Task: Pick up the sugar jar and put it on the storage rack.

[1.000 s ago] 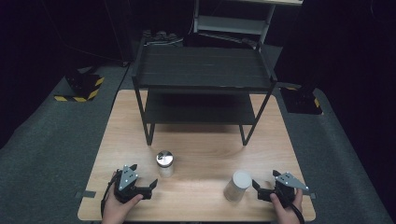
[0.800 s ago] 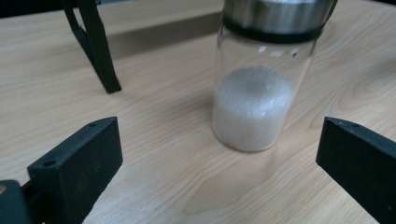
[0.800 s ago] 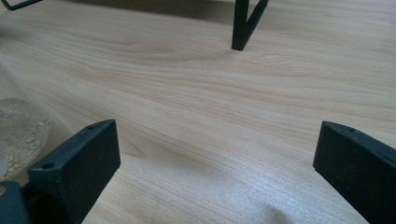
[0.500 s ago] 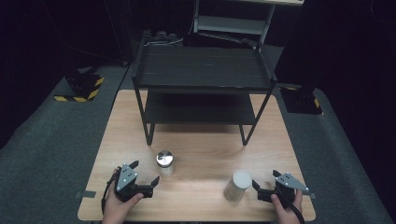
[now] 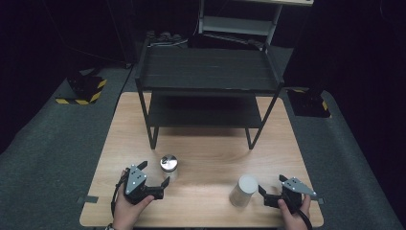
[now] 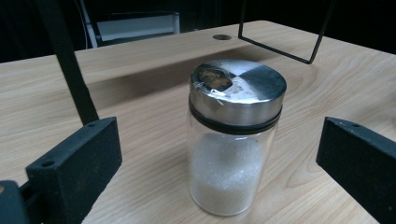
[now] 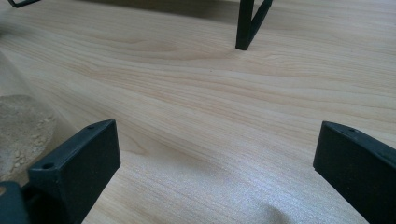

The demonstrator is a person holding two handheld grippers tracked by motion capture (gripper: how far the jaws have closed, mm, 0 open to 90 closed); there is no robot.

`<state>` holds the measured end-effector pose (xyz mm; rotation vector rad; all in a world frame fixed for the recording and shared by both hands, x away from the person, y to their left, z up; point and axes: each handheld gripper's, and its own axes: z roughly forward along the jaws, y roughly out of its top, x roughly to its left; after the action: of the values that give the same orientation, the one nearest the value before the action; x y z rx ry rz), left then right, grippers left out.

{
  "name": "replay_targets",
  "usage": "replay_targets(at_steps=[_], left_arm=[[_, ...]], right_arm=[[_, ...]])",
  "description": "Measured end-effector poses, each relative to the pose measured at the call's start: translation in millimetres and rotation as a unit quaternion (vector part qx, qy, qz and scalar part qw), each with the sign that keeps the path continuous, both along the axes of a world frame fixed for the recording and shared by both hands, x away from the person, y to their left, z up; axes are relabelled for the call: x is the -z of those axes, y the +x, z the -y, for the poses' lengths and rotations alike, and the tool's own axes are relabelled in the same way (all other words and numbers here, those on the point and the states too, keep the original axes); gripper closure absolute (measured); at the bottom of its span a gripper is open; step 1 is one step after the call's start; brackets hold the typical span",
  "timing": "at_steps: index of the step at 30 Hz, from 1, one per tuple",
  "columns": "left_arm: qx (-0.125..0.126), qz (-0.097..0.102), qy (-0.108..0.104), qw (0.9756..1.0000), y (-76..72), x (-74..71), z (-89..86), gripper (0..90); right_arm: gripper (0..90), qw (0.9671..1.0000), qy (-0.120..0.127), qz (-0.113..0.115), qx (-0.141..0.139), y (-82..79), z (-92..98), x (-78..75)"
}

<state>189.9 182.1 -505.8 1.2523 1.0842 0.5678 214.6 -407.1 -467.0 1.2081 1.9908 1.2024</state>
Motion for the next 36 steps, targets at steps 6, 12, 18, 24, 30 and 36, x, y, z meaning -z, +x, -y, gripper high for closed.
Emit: replay_targets(at_steps=[6, 12, 18, 24, 30, 36], left_arm=[[0.016, -0.001, 0.006, 0.9998, 10.4, -1.1, 5.8, 0.5], [0.021, -0.004, 0.0, 0.9998, 17.4, -2.1, 9.5, 1.2], [0.023, 0.005, 0.011, 0.9997, 21.4, 1.6, 16.2, 8.4], [0.019, 0.008, -0.005, 0.9998, 27.4, 5.1, 24.1, 14.6], [0.011, 0.003, -0.005, 0.9999, 28.7, 4.1, 25.6, 25.0], [0.012, 0.0, -0.009, 0.9999, 30.2, 5.3, 23.3, 27.8]], right_arm=[[0.6, 1.0, 0.003, 0.0, -0.001, 0.2, 1.2, 0.3], [0.6, 1.0, -0.002, 0.001, -0.003, 0.0, 0.1, 0.1], [0.7, 0.9999, -0.005, -0.002, -0.01, 1.9, 0.3, -0.9], [0.6, 1.0, -0.002, 0.0, -0.005, 1.0, 0.6, -0.1], [0.7, 1.0, 0.0, 0.001, -0.002, 0.1, 0.4, 0.1], [0.7, 1.0, 0.0, 0.001, -0.002, -0.3, 0.3, 0.3]])
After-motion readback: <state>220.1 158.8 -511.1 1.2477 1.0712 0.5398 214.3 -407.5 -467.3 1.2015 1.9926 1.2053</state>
